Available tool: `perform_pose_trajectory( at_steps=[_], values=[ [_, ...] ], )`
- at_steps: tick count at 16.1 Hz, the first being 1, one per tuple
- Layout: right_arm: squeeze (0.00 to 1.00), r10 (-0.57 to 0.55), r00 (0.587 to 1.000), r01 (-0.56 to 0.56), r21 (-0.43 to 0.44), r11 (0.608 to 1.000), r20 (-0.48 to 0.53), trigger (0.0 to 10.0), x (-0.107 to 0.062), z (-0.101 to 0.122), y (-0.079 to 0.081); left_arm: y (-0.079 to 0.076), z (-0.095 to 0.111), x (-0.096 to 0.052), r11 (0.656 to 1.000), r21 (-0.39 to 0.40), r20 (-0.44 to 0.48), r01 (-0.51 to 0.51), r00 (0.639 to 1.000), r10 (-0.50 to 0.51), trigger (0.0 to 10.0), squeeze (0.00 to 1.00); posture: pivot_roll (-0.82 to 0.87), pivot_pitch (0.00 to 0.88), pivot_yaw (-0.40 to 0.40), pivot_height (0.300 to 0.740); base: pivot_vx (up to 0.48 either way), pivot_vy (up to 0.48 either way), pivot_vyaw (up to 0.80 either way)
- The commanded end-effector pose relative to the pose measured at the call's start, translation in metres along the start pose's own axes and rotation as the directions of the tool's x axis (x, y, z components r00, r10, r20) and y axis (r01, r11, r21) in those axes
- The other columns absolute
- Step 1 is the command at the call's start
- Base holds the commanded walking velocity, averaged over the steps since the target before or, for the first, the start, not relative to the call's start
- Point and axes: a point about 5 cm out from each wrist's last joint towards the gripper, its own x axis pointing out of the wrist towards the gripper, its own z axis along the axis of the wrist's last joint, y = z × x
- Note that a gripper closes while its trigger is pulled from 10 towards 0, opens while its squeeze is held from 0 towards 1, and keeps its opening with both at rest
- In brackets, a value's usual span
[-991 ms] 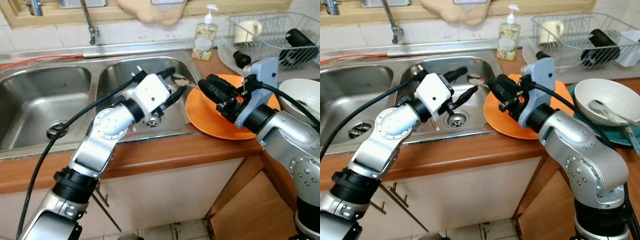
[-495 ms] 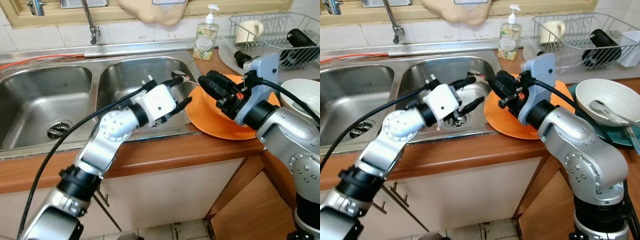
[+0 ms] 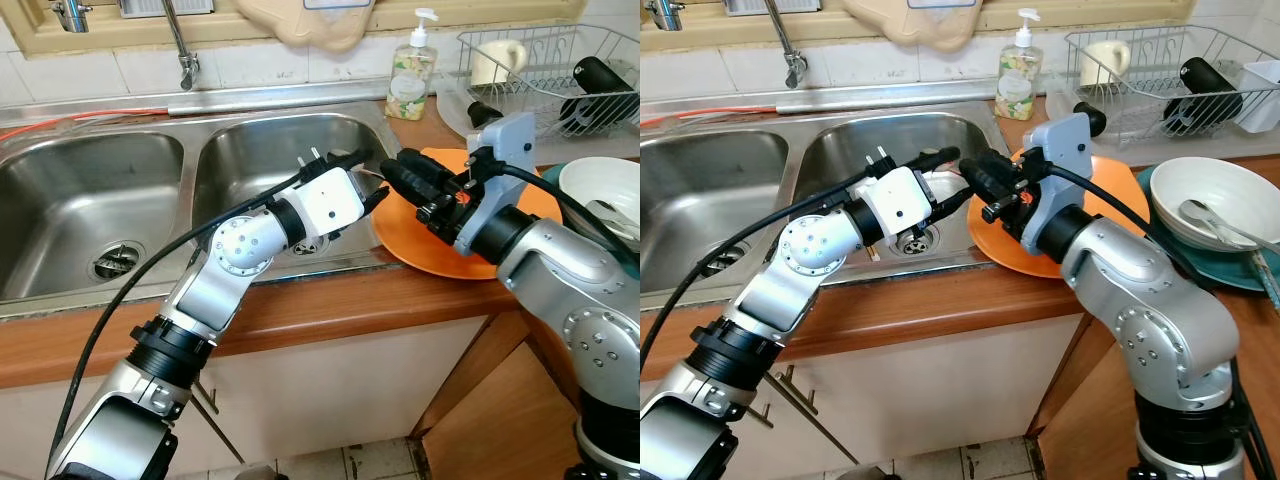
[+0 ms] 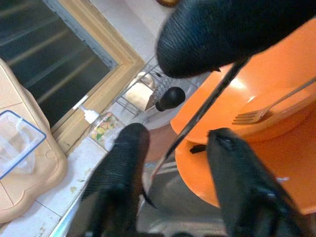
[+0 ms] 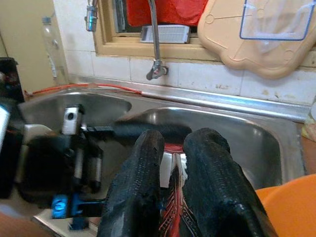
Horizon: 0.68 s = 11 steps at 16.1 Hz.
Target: Kitchen organization
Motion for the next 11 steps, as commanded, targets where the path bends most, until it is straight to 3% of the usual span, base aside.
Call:
perform_pose_trajectory(
  at_steps=[1, 11],
  values=[
    [0.0, 0.027, 1.0, -0.027, -0.023, 0.999, 0.015, 0.0, 0.0027, 0.0068, 0.007, 0.0029, 0.0028, 0.003, 1.0, 0.03, 0.008, 0.004, 1.0, -0.005, 0.0, 0.0, -0.14, 0.0, 0.071, 0.74, 0.0, 0.0, 0.0],
    [0.0, 0.024, 0.999, -0.024, -0.013, 1.0, 0.03, 0.0, 0.0055, 0.0082, 0.0117, 0.0064, -0.0032, 0.001, 0.995, 0.096, -0.003, 0.004, 1.0, -0.004, 0.0, 0.0, -0.14, 0.0, 0.089, 0.74, 0.0, 0.0, 0.0]
  ],
)
